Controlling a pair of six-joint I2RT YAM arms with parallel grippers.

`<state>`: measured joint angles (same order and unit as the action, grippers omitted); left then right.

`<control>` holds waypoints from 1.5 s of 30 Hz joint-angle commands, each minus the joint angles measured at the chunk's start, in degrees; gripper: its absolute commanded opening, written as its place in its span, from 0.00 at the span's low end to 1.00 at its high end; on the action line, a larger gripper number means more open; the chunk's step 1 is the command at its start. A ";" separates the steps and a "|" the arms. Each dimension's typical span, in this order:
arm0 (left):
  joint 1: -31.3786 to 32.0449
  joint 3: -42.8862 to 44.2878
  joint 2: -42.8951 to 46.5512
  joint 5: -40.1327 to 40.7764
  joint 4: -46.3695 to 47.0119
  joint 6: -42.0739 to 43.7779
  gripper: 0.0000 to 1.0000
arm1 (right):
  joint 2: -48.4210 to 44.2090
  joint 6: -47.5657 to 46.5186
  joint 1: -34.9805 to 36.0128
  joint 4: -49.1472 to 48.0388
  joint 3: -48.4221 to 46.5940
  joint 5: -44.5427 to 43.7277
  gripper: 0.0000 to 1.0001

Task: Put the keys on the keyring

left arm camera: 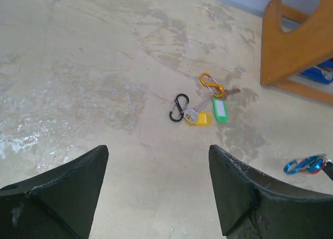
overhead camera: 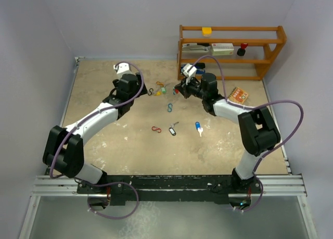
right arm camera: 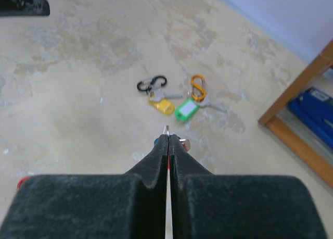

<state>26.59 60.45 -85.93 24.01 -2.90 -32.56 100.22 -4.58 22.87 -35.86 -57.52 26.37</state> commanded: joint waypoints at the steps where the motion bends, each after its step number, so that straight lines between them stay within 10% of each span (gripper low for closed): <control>1: -0.26 -2.54 3.52 5.81 4.99 -4.78 0.75 | 3.31 2.10 1.43 -2.37 -6.34 -0.91 0.00; 20: -0.49 -3.56 3.52 2.44 5.33 -5.41 0.78 | 20.53 7.76 4.33 -2.64 -23.69 -2.69 0.00; 26: -0.50 -3.96 3.18 2.13 5.53 -5.50 0.79 | 21.66 9.28 4.37 -3.47 -24.40 -4.54 0.37; 45: 1.06 0.09 -8.31 -7.28 4.07 -2.98 0.73 | -1.00 20.55 4.19 17.43 -6.78 -33.39 0.72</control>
<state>26.44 56.80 -91.55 19.88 0.21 -36.71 104.07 11.88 27.00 -27.44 -63.90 2.87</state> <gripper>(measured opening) 0.734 0.706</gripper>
